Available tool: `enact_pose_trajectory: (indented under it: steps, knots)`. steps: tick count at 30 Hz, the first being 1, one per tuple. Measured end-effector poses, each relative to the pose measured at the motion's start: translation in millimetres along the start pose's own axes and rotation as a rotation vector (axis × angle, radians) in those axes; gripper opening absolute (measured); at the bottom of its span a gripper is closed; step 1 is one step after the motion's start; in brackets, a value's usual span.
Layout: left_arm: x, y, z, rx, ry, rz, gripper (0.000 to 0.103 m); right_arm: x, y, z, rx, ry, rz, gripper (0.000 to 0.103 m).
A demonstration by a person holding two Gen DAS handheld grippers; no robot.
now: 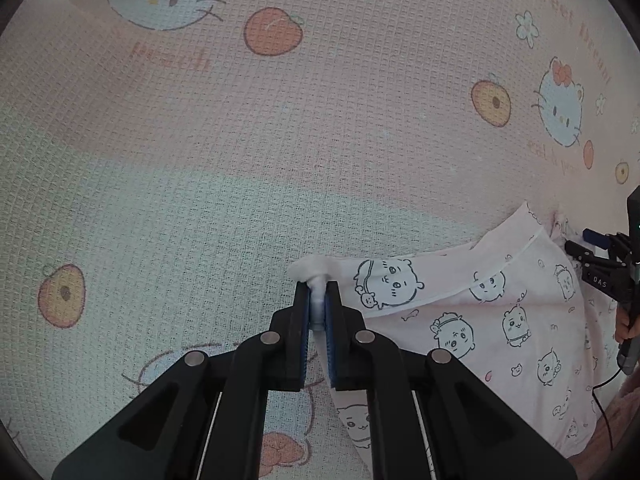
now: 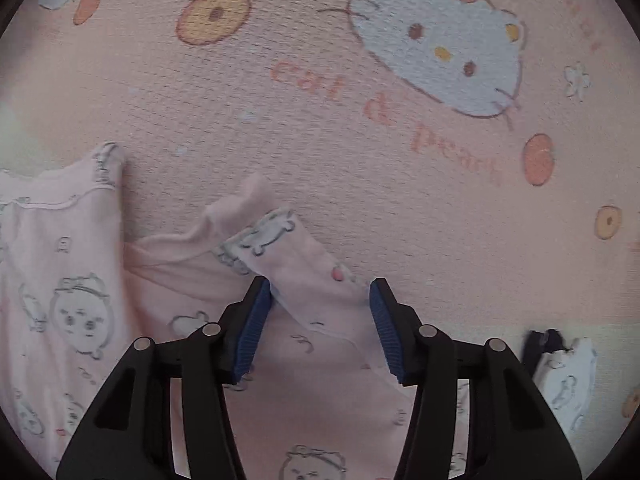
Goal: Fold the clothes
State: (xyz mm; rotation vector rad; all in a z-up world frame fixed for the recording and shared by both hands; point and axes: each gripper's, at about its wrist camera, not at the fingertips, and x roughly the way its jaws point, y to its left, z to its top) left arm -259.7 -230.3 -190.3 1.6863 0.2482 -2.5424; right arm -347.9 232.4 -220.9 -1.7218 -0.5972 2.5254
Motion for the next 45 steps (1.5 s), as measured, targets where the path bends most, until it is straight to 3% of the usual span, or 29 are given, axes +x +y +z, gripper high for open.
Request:
enact_pose_trajectory:
  steps: [2,7,10,13,15,18,22,26,27,28,29,30,31,34,37,38,43,45]
  knots:
    - [-3.7,4.7,-0.4,-0.010,-0.004,-0.014,0.007,1.5,-6.0,-0.3,0.008,0.000,-0.018,0.059]
    - [-22.0,24.8,-1.1,-0.054,-0.028,-0.096,0.007,-3.7,-7.8,-2.5,-0.054,-0.008,-0.131,0.060]
    - [-22.5,36.5,-3.2,-0.022,-0.043,0.057,0.000,-0.4,-16.9,-6.9,-0.066,0.014,-0.266,0.056]
    - [-18.8,61.0,-4.4,-0.097,-0.011,0.056,0.000,6.8,-28.4,-5.1,-0.008,0.060,-0.283,0.054]
    - [-12.0,60.5,-1.1,-0.125,0.012,-0.063,0.000,8.8,-12.7,6.6,0.050,0.047,-0.195,0.045]
    - [0.5,41.9,2.5,-0.116,0.053,-0.213,0.005,-26.7,21.4,15.9,0.093,-0.047,0.025,0.047]
    - [16.4,4.4,-7.0,-0.068,0.149,-0.321,0.049,-43.2,73.1,38.3,0.012,-0.051,0.200,0.047]
    - [19.2,-10.0,-20.1,-0.064,0.153,-0.271,0.046,-30.3,105.1,44.9,-0.069,0.010,0.220,0.047]
    - [18.1,-11.6,-21.0,-0.051,0.136,-0.245,0.035,-23.1,109.0,46.1,-0.075,0.023,0.220,0.047]
    - [17.0,-13.3,-21.8,-0.038,0.118,-0.218,0.004,-18.6,109.4,47.6,-0.069,0.026,0.233,0.044]
    - [13.4,-13.2,-22.3,-0.025,0.109,-0.199,0.004,-20.2,109.3,48.2,-0.052,0.023,0.261,0.039]
    - [8.7,-12.2,-22.6,-0.013,0.103,-0.184,0.004,-23.2,109.1,48.6,-0.042,0.025,0.305,0.022]
    - [1.6,-11.0,-23.0,0.011,0.091,-0.146,0.004,-28.0,108.8,48.6,-0.037,0.033,0.369,0.017]
    - [-11.7,-11.9,-28.9,0.163,0.105,0.025,0.007,-54.0,121.5,42.2,-0.130,0.019,0.469,0.017]
    - [0.2,0.2,-37.9,0.148,0.204,0.063,0.014,-68.7,129.2,41.2,-0.187,0.027,0.493,0.024]
    - [1.5,3.5,-37.8,0.128,0.211,0.053,0.019,-70.6,124.8,44.9,-0.157,0.018,0.486,0.025]
    - [0.6,17.4,-31.1,0.008,0.185,-0.039,0.019,-71.5,98.2,67.4,0.120,-0.028,0.377,0.030]
    - [0.3,22.9,-28.3,-0.040,0.175,-0.075,0.019,-51.5,91.4,78.5,0.147,-0.005,0.346,0.030]
